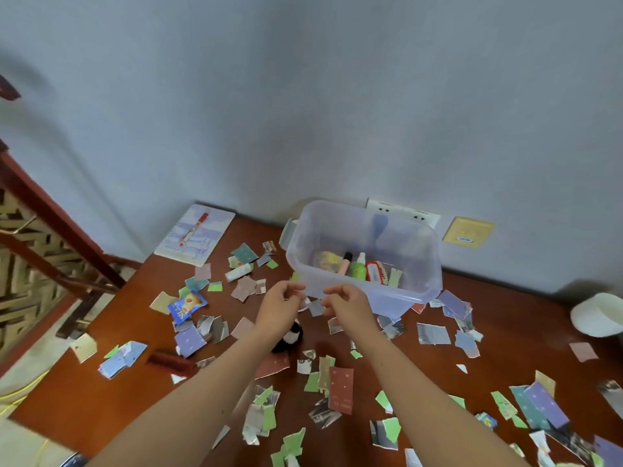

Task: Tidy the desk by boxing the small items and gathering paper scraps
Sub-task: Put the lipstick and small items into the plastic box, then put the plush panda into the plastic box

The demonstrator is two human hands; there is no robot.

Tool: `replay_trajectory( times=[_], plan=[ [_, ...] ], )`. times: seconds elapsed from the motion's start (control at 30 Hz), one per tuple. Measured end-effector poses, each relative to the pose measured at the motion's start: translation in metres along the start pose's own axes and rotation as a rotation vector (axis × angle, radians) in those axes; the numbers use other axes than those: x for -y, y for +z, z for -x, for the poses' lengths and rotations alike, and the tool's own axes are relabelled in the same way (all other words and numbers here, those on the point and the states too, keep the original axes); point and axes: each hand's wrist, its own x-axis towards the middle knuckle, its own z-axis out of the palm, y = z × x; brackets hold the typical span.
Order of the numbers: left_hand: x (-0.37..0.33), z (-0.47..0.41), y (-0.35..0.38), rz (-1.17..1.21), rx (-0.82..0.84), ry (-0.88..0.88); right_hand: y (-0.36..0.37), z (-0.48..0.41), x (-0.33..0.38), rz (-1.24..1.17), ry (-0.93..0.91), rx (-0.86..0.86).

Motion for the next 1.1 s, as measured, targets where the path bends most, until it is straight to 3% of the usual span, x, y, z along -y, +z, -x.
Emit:
replay_trajectory(
  times=[0.17,0.37,0.63,0.83,1.1],
  plan=[
    [0.034,-0.006,-0.022,-0.066,-0.018,-0.095,0.032,-0.003,-0.013,0.094,0.105,0.112],
    [0.058,-0.021,-0.032,-0.157,0.081,-0.197,0.061,-0.014,-0.020,0.243,0.186,0.213],
    [0.073,-0.034,-0.033,-0.214,0.130,-0.291,0.082,-0.018,-0.029,0.178,0.327,0.242],
    [0.077,-0.038,-0.039,-0.059,-0.021,-0.319,0.095,-0.021,-0.029,0.071,0.287,0.141],
    [0.077,-0.029,-0.079,0.140,-0.196,-0.293,0.131,-0.020,-0.013,-0.055,0.342,0.243]
  ],
)
